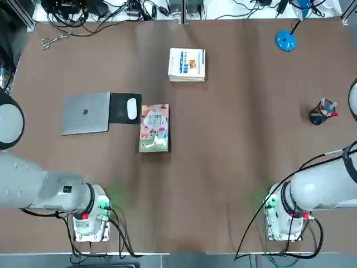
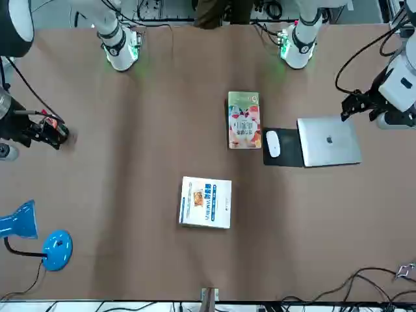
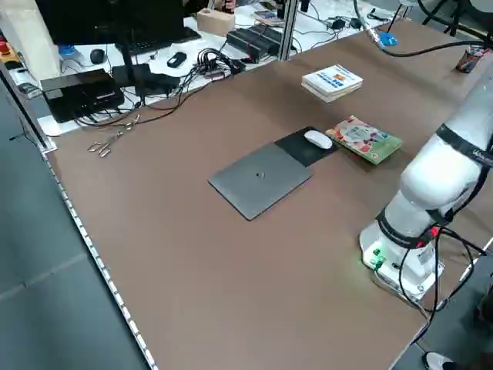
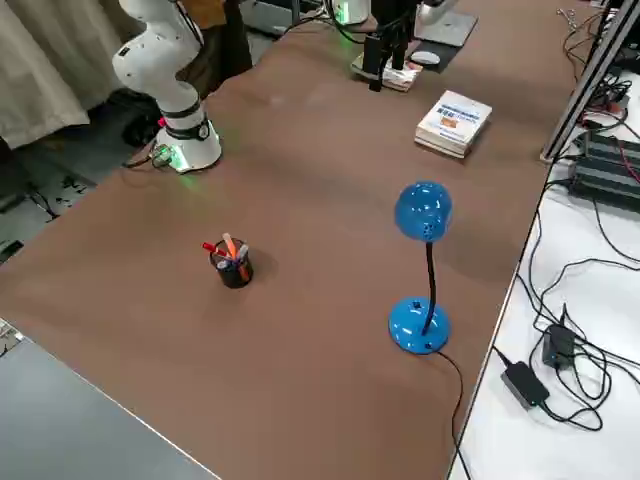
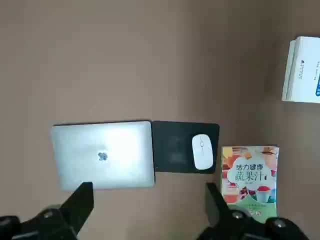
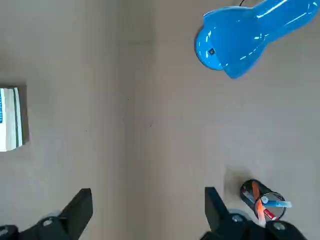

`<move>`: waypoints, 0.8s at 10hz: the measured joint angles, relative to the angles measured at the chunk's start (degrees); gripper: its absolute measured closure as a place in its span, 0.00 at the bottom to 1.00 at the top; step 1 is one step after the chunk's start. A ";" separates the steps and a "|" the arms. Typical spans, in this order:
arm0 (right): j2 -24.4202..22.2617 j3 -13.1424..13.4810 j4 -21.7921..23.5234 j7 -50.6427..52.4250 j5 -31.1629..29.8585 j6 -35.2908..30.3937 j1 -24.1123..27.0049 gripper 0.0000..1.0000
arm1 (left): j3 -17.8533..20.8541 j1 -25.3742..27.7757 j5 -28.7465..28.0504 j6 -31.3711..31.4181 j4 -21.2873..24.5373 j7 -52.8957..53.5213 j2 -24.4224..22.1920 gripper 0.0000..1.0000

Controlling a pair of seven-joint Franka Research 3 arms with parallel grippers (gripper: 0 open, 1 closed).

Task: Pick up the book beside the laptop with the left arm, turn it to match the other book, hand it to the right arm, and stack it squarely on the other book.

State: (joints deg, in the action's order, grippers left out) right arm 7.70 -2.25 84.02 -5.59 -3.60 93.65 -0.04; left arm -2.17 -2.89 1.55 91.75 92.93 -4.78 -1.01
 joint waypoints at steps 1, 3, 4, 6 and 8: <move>0.00 -0.03 0.00 0.00 0.00 0.00 0.00 0.01 | 0.00 0.00 0.00 0.02 0.00 0.07 -0.02 0.02; 0.00 -0.15 0.00 0.00 0.00 0.23 0.00 0.01 | 0.01 -0.01 0.00 0.36 -0.92 0.10 0.38 0.02; 0.00 -0.16 0.00 0.01 0.00 0.76 0.00 0.01 | 0.04 -0.01 0.00 -0.19 -1.55 0.23 0.79 0.02; 0.17 -0.10 0.00 0.01 0.00 1.74 0.01 0.01 | 0.09 -0.01 0.00 -4.14 -1.70 0.58 1.33 0.04; 0.76 -0.06 0.01 0.02 -0.21 2.26 0.09 0.01 | -0.16 -0.24 0.14 -8.64 -1.43 0.83 1.14 0.07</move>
State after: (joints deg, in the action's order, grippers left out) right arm 8.45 -2.32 84.03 -5.57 -3.81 95.91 0.06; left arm -2.33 -3.13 1.69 83.10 91.50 -3.95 0.13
